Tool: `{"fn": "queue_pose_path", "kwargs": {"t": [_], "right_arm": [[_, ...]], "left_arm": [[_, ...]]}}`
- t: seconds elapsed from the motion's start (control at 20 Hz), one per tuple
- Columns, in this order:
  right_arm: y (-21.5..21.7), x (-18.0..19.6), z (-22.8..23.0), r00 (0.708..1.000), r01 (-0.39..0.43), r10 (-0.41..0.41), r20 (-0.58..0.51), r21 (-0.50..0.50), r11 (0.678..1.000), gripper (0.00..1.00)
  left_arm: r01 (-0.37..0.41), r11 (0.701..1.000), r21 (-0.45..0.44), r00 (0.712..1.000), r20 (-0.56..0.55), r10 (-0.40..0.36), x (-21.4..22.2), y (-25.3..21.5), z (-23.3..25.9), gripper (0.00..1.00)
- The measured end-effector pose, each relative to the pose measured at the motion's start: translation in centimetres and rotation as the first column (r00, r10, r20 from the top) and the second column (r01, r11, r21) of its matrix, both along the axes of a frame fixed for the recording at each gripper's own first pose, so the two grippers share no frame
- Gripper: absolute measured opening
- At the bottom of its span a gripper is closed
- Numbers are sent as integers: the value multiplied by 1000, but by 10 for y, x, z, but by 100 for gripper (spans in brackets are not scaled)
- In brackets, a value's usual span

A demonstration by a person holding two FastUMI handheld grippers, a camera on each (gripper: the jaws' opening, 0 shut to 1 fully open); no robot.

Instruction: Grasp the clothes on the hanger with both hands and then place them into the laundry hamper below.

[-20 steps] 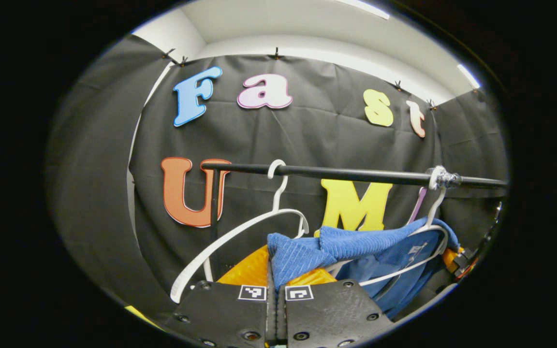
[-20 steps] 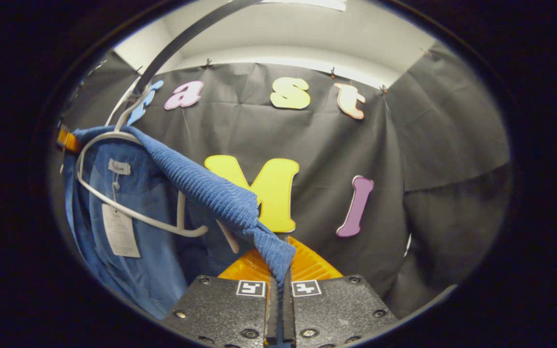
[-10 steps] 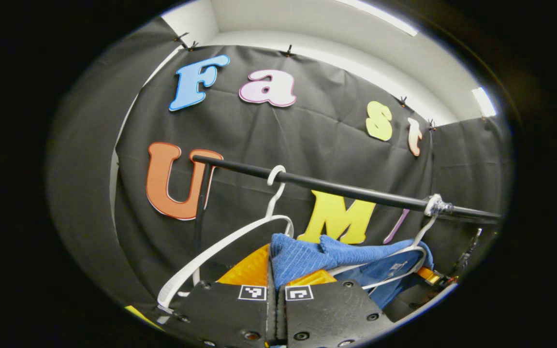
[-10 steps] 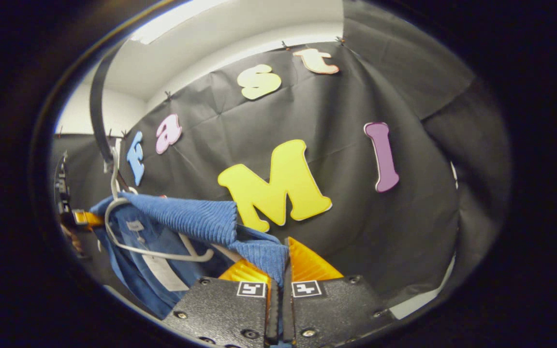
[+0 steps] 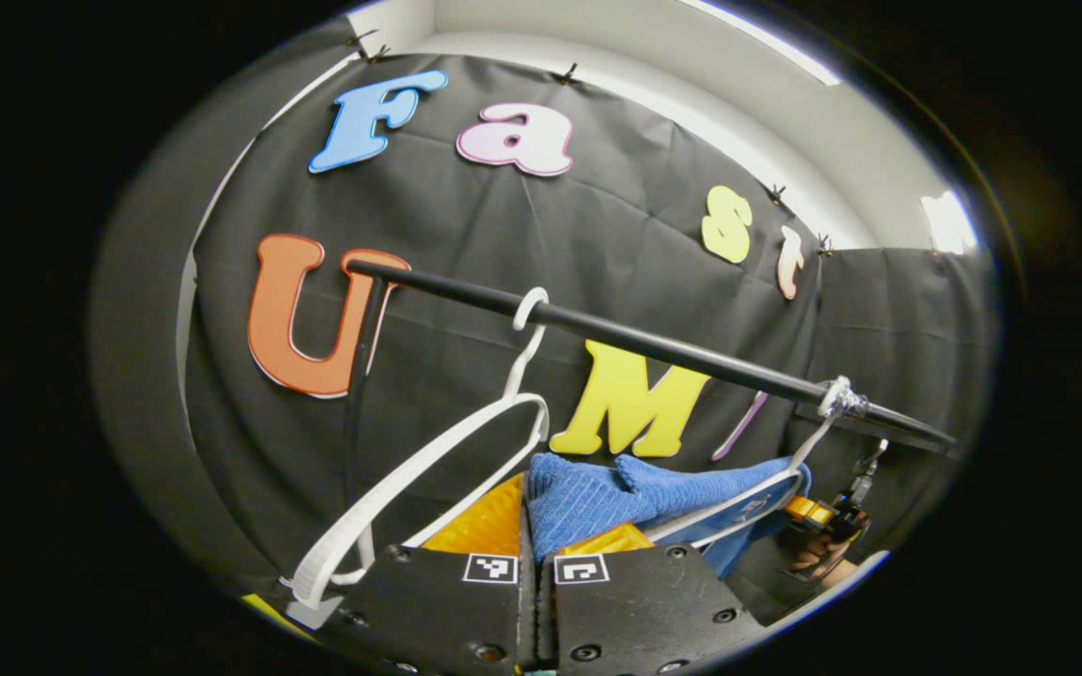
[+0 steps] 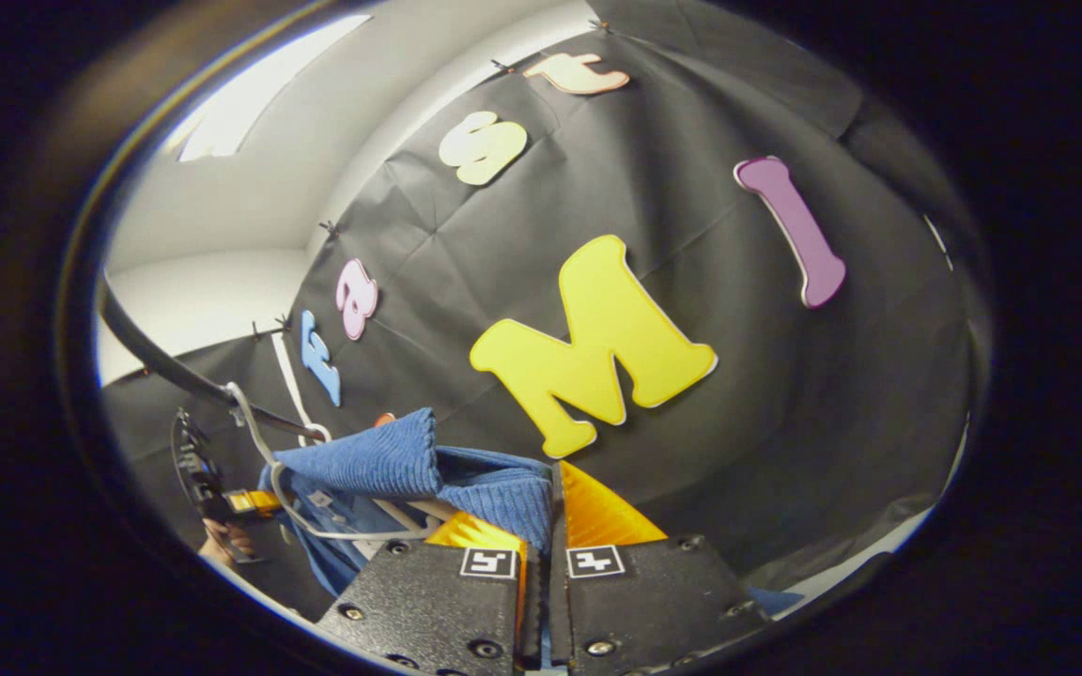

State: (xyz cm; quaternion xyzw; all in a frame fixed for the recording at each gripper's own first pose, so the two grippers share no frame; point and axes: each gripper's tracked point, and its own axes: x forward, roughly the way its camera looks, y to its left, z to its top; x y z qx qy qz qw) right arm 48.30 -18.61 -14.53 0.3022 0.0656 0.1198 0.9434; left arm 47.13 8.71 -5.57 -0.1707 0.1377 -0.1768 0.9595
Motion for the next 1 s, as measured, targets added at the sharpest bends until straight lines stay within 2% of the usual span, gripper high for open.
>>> {"fn": "queue_pose_path", "kwargs": {"t": [0.15, 0.2, 0.25, 0.45, 0.5, 0.6, 0.65, 0.7, 0.75, 0.85, 0.95, 1.0], "right_arm": [[-1, 5, -2, 998, -69, 69, -7, 59, 996, 7], [-1, 7, -3, 996, -84, 85, -15, 68, 994, 6], [2, 10, 0, 995, -99, 101, -17, 85, 991, 6], [-2, 18, 25, 989, -143, 141, 38, 63, 988, 6], [-3, 21, 29, 988, -147, 144, 49, 58, 987, 6], [2, 26, 26, 986, -168, 165, 38, 70, 983, 7], [2, 26, 19, 984, -176, 175, 26, 80, 981, 6], [4, 27, 12, 983, -185, 186, 5, 88, 979, 7], [7, 27, 4, 980, -198, 199, -6, 101, 975, 7], [13, 29, -9, 974, -217, 223, -36, 135, 967, 7], [2, 40, -33, 979, -163, 176, -98, 124, 979, 6], [5, 42, -52, 971, -166, 183, -153, 117, 979, 6]], "left_arm": [[63, 998, -25, 997, -47, -64, -3, -3, -7, 5], [78, 997, -28, 995, -60, -79, -5, -3, -10, 0], [96, 995, -34, 992, -78, -98, -9, -4, -10, 0], [154, 988, -22, 985, -72, -155, -18, -4, 9, 1], [164, 986, -9, 985, -61, -164, -19, -4, 12, 5], [168, 985, 25, 984, -64, -166, -18, -1, 10, 5], [169, 985, 25, 983, -74, -167, -17, -1, 8, 0], [166, 986, 10, 983, -87, -165, -18, -1, 5, 5], [163, 987, -10, 983, -90, -163, -20, 0, 5, 1], [156, 988, -9, 981, -114, -156, -17, 1, -6, 1], [122, 992, 20, 981, -157, -117, -10, 13, -21, 1], [129, 992, 17, 976, -182, -123, -13, 11, -29, 1]]}}
